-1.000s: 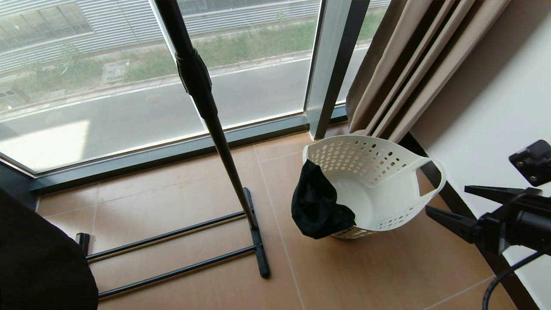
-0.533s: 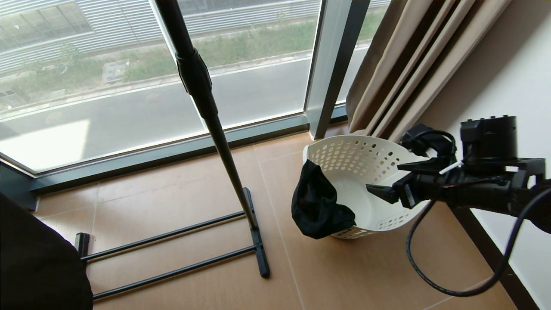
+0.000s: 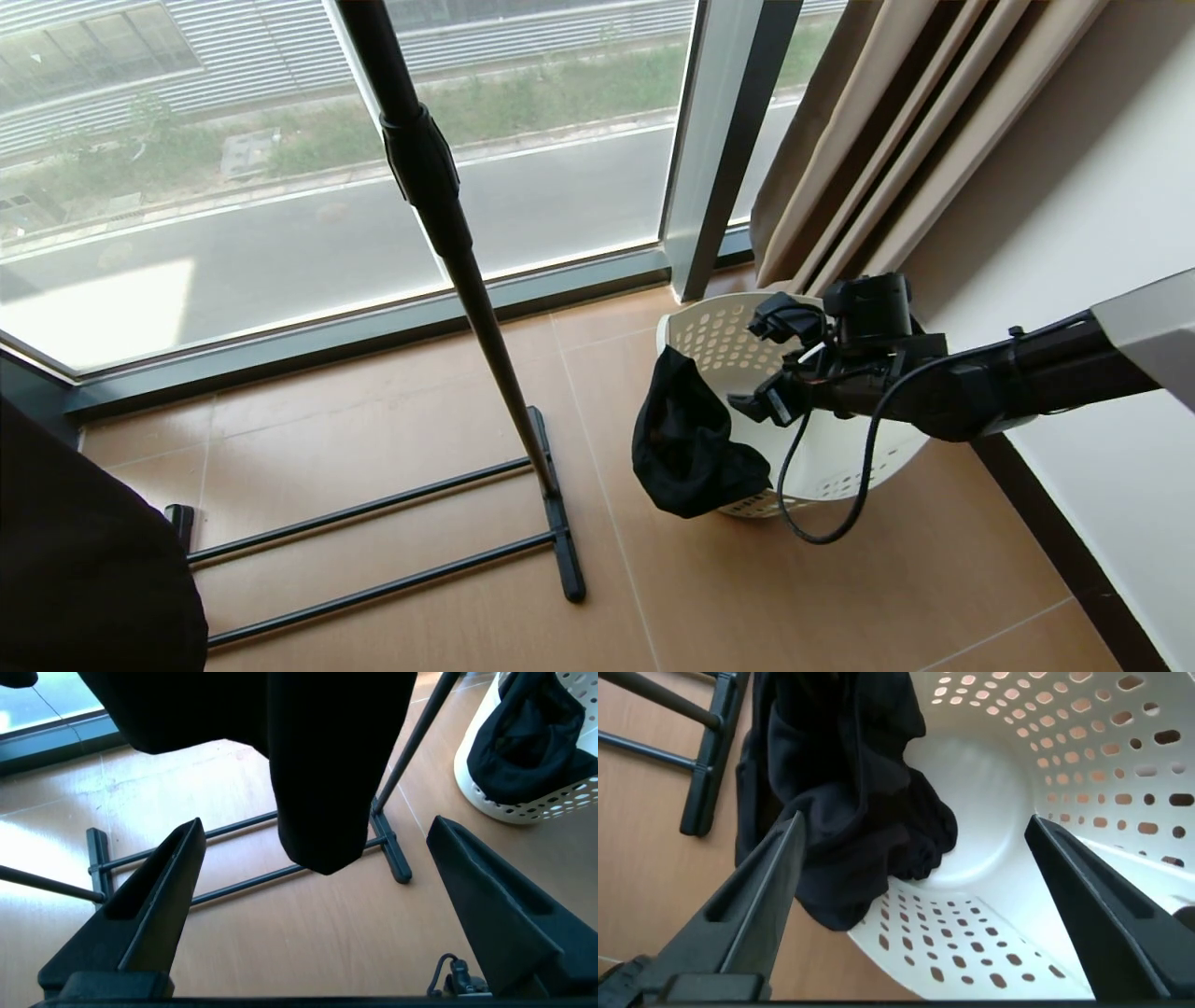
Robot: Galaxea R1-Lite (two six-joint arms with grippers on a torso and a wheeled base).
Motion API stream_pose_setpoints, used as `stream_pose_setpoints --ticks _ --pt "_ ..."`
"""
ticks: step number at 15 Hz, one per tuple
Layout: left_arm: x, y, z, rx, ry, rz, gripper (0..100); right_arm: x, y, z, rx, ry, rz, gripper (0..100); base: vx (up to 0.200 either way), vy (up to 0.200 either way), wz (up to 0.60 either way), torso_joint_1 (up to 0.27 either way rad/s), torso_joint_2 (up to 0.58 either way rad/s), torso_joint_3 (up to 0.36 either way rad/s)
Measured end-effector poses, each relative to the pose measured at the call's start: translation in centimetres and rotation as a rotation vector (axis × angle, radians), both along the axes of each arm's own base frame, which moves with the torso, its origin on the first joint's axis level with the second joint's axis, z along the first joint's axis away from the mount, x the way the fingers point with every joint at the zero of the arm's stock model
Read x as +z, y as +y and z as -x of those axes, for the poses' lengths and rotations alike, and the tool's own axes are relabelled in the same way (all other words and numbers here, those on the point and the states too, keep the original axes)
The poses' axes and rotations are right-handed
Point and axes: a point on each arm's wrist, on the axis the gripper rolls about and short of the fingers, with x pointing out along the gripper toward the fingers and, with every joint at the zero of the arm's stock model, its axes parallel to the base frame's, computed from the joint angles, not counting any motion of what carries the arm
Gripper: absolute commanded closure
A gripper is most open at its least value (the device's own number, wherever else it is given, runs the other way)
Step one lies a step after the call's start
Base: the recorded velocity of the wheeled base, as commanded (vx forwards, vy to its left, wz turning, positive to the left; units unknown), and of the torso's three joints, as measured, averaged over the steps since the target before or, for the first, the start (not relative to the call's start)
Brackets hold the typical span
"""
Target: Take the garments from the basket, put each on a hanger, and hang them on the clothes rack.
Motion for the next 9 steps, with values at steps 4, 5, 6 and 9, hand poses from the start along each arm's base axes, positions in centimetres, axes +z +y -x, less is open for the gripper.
stream_pose_setpoints --ticks 4,5,6,9 --pt "0.0 0.0 0.0 0.000 0.001 0.000 0 -2.2 0.9 -2.9 -0.009 -0.002 0.011 0 0.000 0.000 0.00 0.000 0.00 0.000" --pt "0.0 0.0 0.0 -0.001 0.001 0.000 0 -2.5 1.0 -3.3 -0.012 -0.004 0.012 0 0.000 0.000 0.00 0.000 0.00 0.000" --pt "0.0 0.0 0.0 -0.001 0.001 0.000 0 -2.8 1.1 -3.8 -0.013 -0.007 0.012 0 0.000 0.000 0.00 0.000 0.00 0.000" --pt "0.0 0.0 0.0 -0.001 0.001 0.000 0 -3.6 1.4 -4.6 -0.014 -0.005 0.012 0 0.000 0.000 0.00 0.000 0.00 0.000"
